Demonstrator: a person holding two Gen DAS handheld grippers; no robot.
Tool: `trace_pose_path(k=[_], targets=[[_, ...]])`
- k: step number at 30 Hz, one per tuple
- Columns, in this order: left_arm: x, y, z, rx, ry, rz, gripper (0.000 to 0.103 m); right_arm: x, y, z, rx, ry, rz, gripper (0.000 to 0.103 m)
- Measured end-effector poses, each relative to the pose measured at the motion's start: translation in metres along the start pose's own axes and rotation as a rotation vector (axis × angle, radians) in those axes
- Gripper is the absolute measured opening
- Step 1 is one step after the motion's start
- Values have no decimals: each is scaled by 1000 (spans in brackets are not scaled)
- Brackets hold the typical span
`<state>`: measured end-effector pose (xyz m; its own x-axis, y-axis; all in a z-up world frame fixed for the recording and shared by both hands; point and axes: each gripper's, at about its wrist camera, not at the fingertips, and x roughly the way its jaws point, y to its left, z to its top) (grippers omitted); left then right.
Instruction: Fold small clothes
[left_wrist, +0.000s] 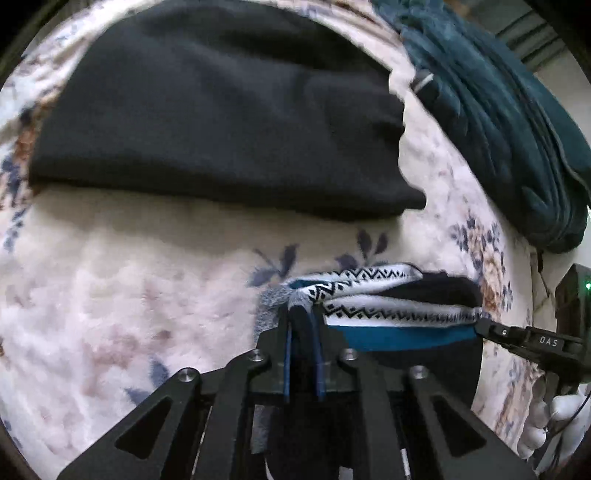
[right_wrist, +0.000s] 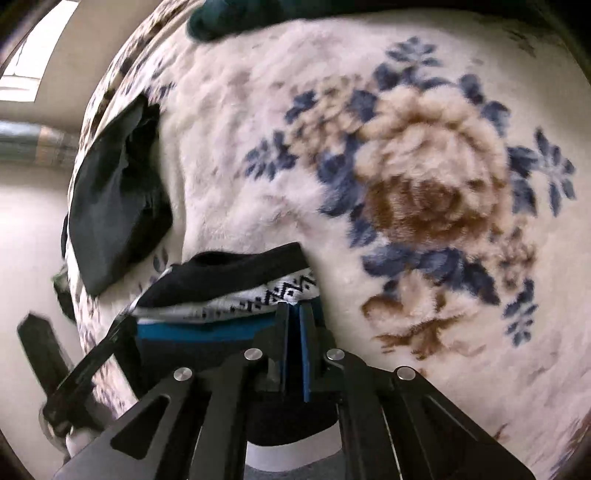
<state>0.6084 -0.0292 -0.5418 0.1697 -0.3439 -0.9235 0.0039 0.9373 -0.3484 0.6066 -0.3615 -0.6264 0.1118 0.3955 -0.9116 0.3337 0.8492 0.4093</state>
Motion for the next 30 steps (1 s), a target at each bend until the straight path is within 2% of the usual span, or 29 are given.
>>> trace_pose_path(k=[1, 3, 4, 5, 6, 8, 9, 10, 11, 13, 14, 17, 20, 23, 25, 28, 30], targets=[[-3, 2, 1, -17, 6, -21, 13, -2, 2, 1, -10, 8, -4, 7], [-14, 6, 4, -48, -25, -65, 29, -12, 6, 4, -27, -6, 27, 12], [-20, 7, 4, -52, -45, -65, 39, -16, 8, 4, -35, -13, 32, 33], [-23, 7, 5, -48, -63, -70, 45, -17, 12, 5, -56, -21, 34, 58], [-20, 7, 6, -42, -61, -64, 45, -16, 15, 6, -73, -22, 38, 63], [-4, 3, 11, -9, -29, -11, 45, -3, 23, 13, -101, -14, 6, 62], [0, 4, 13, 2, -22, 10, 45, 3, 25, 16, -107, -20, -12, 58], [12, 4, 16, 15, -6, 56, 47, 11, 26, 22, -106, -38, -60, 45], [21, 6, 18, 10, 14, 69, 48, 18, 25, 27, -101, -39, -114, 44], [23, 10, 21, -21, 23, 50, 48, 27, 24, 35, -84, -10, -149, 44], [16, 11, 21, -32, 18, 36, 47, 28, 25, 38, -73, 5, -142, 44], [-27, 13, 9, -64, -37, -37, 46, -2, 32, 31, -99, -46, -103, 45], [-59, 17, -25, -107, -45, -80, 46, -26, 27, 5, -104, -55, -35, 49], [-66, 13, -66, -112, 4, -65, 46, -30, 15, -24, -71, -9, 22, 49], [-68, 5, -93, -80, 17, -3, 43, -26, 4, -47, -20, 38, 70, 49], [-67, 2, -123, -82, 28, -29, 43, -22, -6, -78, 5, 64, 85, 49], [-60, 0, -132, -80, 41, -43, 43, -16, -10, -86, 16, 68, 74, 49]])
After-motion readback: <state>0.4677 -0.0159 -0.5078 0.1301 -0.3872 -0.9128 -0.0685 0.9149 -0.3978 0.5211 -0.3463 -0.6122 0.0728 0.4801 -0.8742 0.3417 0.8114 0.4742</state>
